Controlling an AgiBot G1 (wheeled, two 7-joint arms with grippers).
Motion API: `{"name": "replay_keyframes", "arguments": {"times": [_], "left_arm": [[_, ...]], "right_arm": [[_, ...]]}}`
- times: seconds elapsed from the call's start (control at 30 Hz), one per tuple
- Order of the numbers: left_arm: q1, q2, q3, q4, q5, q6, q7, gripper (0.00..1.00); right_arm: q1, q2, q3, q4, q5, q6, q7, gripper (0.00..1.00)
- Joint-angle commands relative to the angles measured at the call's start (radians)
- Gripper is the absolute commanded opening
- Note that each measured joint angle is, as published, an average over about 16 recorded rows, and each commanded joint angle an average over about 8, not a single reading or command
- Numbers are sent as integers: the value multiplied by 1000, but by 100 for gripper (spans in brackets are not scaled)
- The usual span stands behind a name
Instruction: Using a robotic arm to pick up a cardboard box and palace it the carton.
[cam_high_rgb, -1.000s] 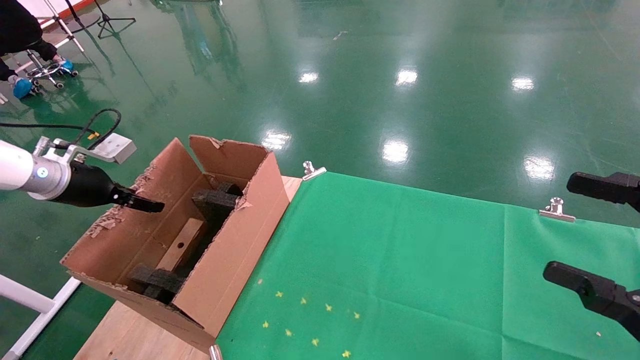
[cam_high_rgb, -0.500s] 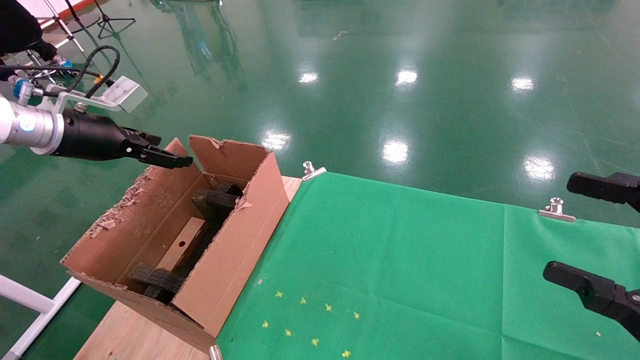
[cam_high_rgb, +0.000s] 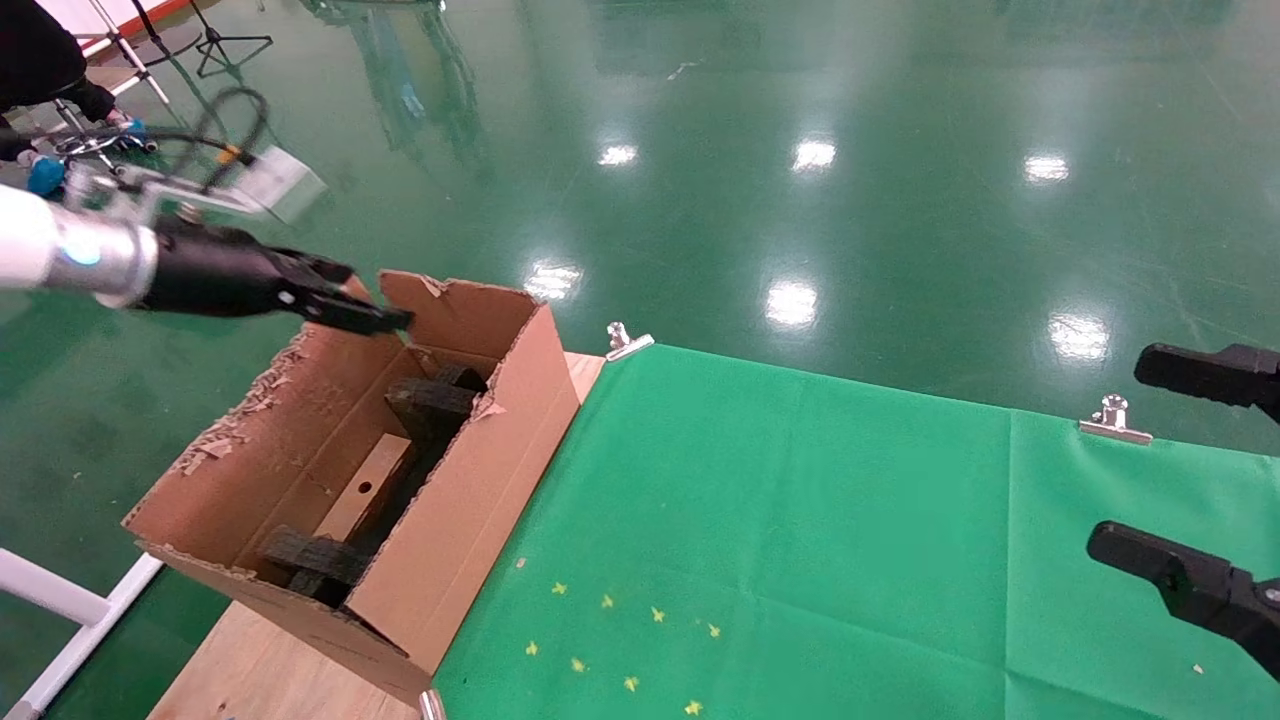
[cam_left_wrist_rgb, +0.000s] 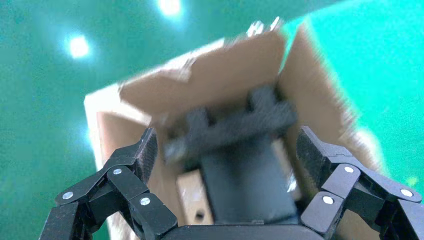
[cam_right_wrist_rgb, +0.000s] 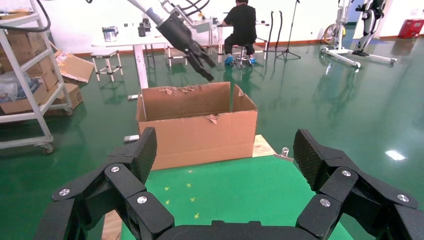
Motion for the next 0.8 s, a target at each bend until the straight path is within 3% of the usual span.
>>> {"name": "replay_keyframes", "arguments": {"times": [0.03,0.8], "left_arm": [[29,-3,-22,-34,-29,9,7,100],[403,-31,-300,-462,-395,118,102,100]], "right_arm": [[0,0,0,0,0,0,0,100],[0,0,0,0,0,0,0,100]]}}
